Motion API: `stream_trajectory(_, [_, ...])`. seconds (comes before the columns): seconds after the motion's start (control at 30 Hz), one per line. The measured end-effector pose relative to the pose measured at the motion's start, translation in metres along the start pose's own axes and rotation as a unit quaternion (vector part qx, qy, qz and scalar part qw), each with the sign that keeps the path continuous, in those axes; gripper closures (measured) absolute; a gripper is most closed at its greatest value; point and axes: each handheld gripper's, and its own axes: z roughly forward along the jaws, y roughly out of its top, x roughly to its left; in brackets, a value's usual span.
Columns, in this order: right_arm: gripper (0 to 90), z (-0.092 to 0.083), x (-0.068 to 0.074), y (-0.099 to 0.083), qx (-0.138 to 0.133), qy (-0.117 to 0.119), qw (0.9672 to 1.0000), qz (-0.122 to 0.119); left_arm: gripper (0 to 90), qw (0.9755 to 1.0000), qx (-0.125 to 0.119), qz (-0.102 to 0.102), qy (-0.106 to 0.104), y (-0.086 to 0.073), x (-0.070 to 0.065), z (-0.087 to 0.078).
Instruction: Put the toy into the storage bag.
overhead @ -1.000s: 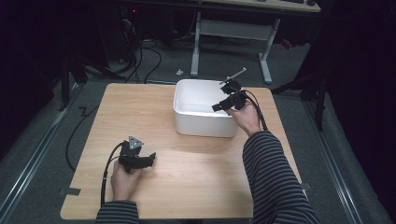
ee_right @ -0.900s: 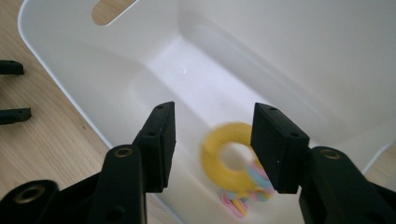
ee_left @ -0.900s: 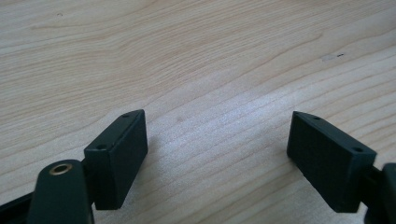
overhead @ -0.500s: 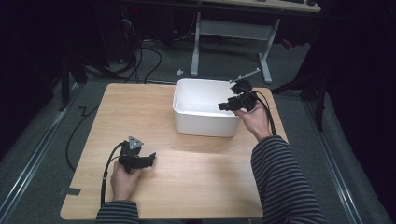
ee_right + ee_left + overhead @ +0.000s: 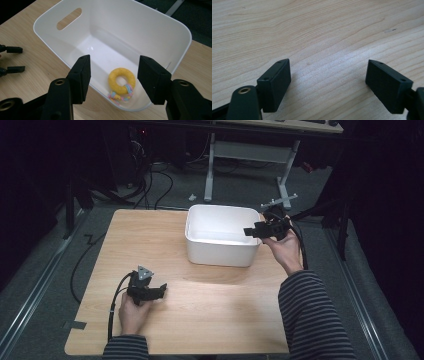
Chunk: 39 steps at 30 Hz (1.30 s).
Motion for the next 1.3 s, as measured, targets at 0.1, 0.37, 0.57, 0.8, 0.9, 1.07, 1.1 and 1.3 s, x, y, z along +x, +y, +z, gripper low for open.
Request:
stream_trajectory(0.1, [44.7, -0.009, -0.001, -0.003, -0.005, -0.001, 1.0, 0.001, 20.7, 1.0, 0.0, 0.0, 0.0, 0.0, 0.0, 0.0])
stream_trajectory(0.37, [44.8, -0.032, -0.01, -0.02, -0.02, -0.008, 0.9997, 0.011, 20.7, 1.0, 0.0, 0.0, 0.0, 0.0, 0.0, 0.0])
stream_trajectory(0.57, [44.8, -0.046, -0.014, -0.034, -0.022, -0.018, 0.9995, 0.008, 20.7, 1.0, 0.0, 0.0, 0.0, 0.0, 0.0, 0.0])
stream_trajectory(0.8, [44.9, -0.064, -0.018, -0.053, -0.035, -0.018, 0.9991, 0.015, 20.6, 1.0, 0.001, 0.001, 0.001, 0.0, 0.0, 0.0])
stream_trajectory(0.9, [44.9, -0.069, -0.018, -0.063, -0.038, -0.017, 0.999, 0.018, 20.7, 1.0, 0.001, 0.001, 0.001, 0.0, 0.0, 0.0])
stream_trajectory(1.07, [44.9, -0.078, -0.018, -0.079, -0.047, -0.014, 0.9985, 0.025, 20.6, 1.0, 0.001, 0.001, 0.001, 0.0, 0.0, 0.0])
stream_trajectory(1.1, [44.9, -0.08, -0.018, -0.082, -0.048, -0.013, 0.9984, 0.025, 20.7, 1.0, 0.001, 0.001, 0.001, 0.0, 0.0, 0.0])
stream_trajectory(1.3, [44.9, -0.089, -0.016, -0.099, -0.059, -0.012, 0.9977, 0.032, 20.6, 1.0, 0.001, 0.001, 0.001, 0.0, 0.0, 0.0])
